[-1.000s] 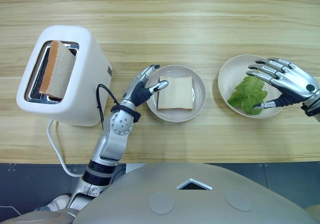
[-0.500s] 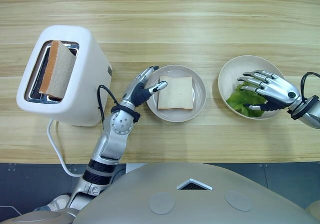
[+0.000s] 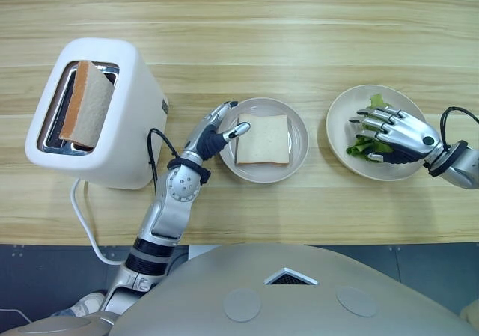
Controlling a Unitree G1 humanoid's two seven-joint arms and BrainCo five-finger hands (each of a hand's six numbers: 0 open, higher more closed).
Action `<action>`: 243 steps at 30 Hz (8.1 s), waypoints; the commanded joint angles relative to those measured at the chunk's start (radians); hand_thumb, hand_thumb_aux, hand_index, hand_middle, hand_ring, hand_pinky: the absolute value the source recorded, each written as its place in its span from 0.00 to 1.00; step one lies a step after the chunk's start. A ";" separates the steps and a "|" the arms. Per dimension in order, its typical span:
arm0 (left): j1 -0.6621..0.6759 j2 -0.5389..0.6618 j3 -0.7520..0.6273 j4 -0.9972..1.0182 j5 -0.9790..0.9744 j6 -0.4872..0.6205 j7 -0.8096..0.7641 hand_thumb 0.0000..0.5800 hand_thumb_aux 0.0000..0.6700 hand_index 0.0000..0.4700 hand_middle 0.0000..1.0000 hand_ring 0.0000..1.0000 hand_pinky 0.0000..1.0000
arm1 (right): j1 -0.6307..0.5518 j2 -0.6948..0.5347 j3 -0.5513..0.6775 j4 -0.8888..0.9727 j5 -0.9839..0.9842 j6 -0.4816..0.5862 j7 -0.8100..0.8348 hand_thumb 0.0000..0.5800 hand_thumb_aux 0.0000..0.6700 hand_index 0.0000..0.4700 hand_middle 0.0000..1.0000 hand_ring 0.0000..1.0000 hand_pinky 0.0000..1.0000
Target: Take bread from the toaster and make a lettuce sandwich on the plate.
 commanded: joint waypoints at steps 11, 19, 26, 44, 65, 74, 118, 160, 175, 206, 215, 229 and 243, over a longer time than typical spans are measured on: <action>0.016 0.027 0.061 -0.148 -0.026 0.001 -0.018 0.00 0.00 0.00 0.00 0.00 0.00 | 0.102 -0.160 -0.178 -0.319 0.248 -0.042 0.103 1.00 1.00 1.00 0.08 0.08 0.08; 0.086 0.010 0.159 -0.594 0.029 0.093 -0.052 0.00 0.00 0.00 0.00 0.00 0.00 | 0.251 -0.167 -0.376 -0.607 0.483 -0.030 0.338 1.00 1.00 1.00 0.07 0.07 0.07; 0.135 0.025 0.368 -0.801 0.362 0.098 -0.109 0.00 0.00 0.00 0.00 0.00 0.00 | 0.274 0.039 -0.341 -0.795 0.553 0.026 0.632 1.00 1.00 1.00 0.05 0.05 0.05; 0.464 -0.039 0.710 -0.518 0.550 -0.030 0.011 0.00 0.00 0.00 0.00 0.00 0.00 | 0.177 0.357 -0.247 -0.639 0.426 0.031 0.787 1.00 1.00 1.00 0.04 0.04 0.04; 0.440 -0.032 0.677 -0.473 0.564 -0.031 0.133 1.00 1.00 1.00 0.00 0.00 0.00 | 0.167 0.495 -0.185 -0.661 0.397 0.060 0.831 1.00 1.00 1.00 0.04 0.04 0.04; 0.422 -0.042 0.670 -0.495 0.540 -0.082 0.231 1.00 1.00 1.00 0.00 0.00 0.00 | 0.164 0.497 -0.189 -0.626 0.378 0.091 0.815 0.00 0.00 0.00 0.05 0.05 0.05; -0.449 0.093 0.077 0.203 -0.483 0.030 -0.571 1.00 1.00 1.00 1.00 1.00 1.00 | 0.480 0.617 -0.671 -1.088 0.843 0.323 0.953 0.00 0.00 0.00 0.00 0.00 0.00; -0.555 0.164 -0.058 0.430 -0.269 -0.083 -0.513 1.00 1.00 1.00 1.00 1.00 1.00 | 0.552 0.486 -0.423 -1.073 0.364 0.337 1.069 0.00 0.00 0.00 0.00 0.00 0.00; -0.594 0.144 -0.112 0.423 -0.095 -0.112 -0.364 1.00 0.99 0.99 1.00 1.00 1.00 | 0.462 0.287 -0.211 -1.095 0.369 0.400 1.650 0.00 0.00 0.00 0.00 0.00 0.00; 0.092 0.087 0.092 -0.236 -0.246 -0.361 0.014 1.00 1.00 1.00 1.00 1.00 1.00 | 0.434 0.422 -0.581 -1.385 0.932 0.680 1.543 0.00 0.00 0.00 0.00 0.00 0.00; 0.402 0.316 0.055 -0.320 -0.465 -0.452 -0.276 1.00 1.00 1.00 1.00 1.00 1.00 | 0.706 0.264 -0.570 -1.316 1.397 0.621 1.909 1.00 1.00 1.00 1.00 1.00 1.00; 0.328 0.265 -0.102 -0.141 -0.129 -0.249 -0.303 1.00 1.00 1.00 1.00 1.00 1.00 | 0.758 0.211 -0.440 -1.221 0.925 0.462 1.788 1.00 1.00 1.00 1.00 1.00 1.00; 0.019 0.220 -0.068 0.110 -0.126 -0.210 -0.288 1.00 1.00 1.00 1.00 1.00 1.00 | 0.329 0.445 -0.339 -0.840 0.842 0.513 1.645 1.00 1.00 1.00 1.00 1.00 1.00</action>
